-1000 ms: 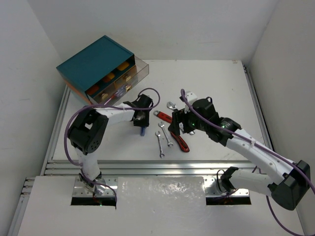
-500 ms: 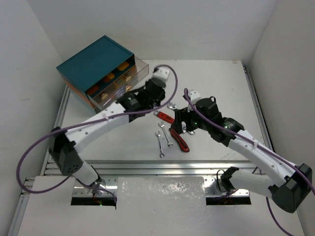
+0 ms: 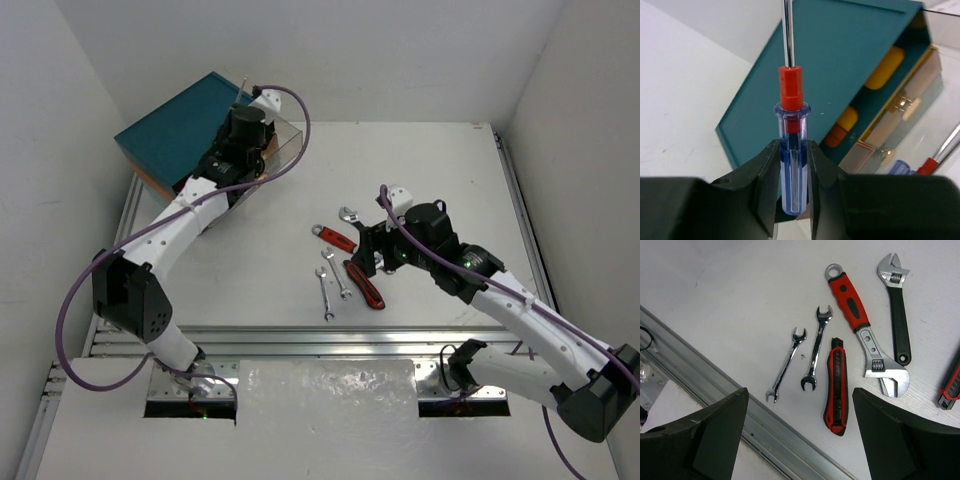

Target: Sort the tools into containers

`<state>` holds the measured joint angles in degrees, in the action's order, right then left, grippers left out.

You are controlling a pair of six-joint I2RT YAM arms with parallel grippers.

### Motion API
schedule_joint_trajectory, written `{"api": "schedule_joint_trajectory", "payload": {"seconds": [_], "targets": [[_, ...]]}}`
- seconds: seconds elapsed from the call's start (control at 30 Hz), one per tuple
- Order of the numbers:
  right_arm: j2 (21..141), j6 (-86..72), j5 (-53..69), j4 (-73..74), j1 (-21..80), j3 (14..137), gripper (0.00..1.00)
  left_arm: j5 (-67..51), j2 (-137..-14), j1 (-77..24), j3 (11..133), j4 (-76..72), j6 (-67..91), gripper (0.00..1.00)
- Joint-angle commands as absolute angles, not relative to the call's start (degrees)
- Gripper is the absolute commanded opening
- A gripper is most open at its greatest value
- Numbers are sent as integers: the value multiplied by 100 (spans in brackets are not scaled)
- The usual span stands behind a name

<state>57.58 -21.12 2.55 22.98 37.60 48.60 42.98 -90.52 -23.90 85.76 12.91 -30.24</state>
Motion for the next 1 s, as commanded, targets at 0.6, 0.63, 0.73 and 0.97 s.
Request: {"api": "schedule_joint_trajectory", "payload": {"seconds": [0.6, 0.63, 0.73, 0.97], "targets": [[6020, -2092, 316, 2109, 3735, 4957, 85, 3330, -9271, -3103, 9079, 2232, -1074, 0], [6029, -2083, 308, 2118, 3735, 4966, 85, 3375, -9403, -3103, 9088, 2276, -1029, 0], [6021, -2074, 220, 2136, 3744, 4931, 85, 3778, -9974, -3076, 9123, 2382, -897, 0], [6012, -2030, 167, 2092, 3735, 4843, 85, 4306, -10652, -2690, 9509, 2461, -992, 0]]}}
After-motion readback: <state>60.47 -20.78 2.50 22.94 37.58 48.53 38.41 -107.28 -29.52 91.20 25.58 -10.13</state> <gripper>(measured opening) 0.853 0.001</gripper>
